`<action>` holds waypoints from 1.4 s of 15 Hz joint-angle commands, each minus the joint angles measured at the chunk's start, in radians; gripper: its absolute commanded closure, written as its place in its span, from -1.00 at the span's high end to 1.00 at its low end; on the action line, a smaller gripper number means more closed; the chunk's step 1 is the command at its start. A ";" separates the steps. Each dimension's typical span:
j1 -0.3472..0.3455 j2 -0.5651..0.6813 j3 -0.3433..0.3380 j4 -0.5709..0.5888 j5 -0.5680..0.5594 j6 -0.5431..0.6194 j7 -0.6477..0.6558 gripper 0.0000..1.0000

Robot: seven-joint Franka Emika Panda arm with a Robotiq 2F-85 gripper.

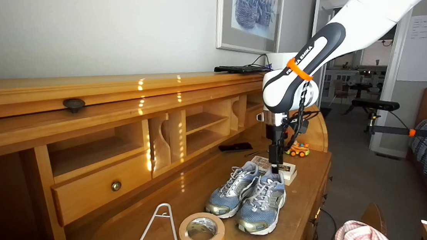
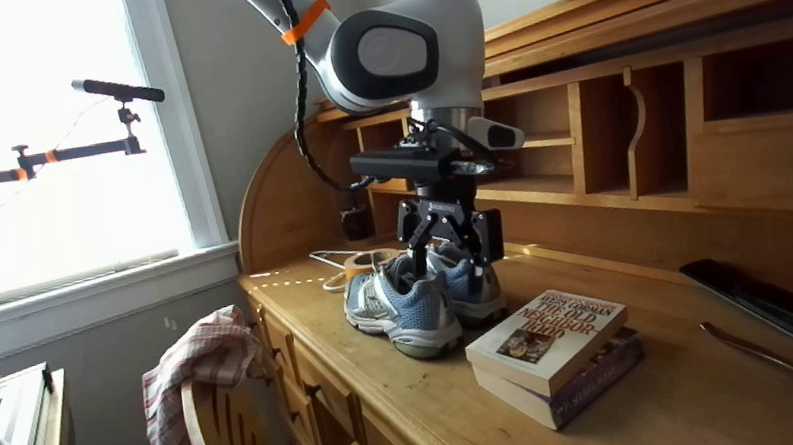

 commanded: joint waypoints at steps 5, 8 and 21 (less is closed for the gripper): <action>-0.001 0.051 0.022 -0.001 0.014 0.077 0.020 0.02; -0.001 0.060 0.033 -0.004 0.018 0.081 0.031 -0.47; 0.065 0.033 0.000 -0.048 -0.200 0.092 0.031 -0.93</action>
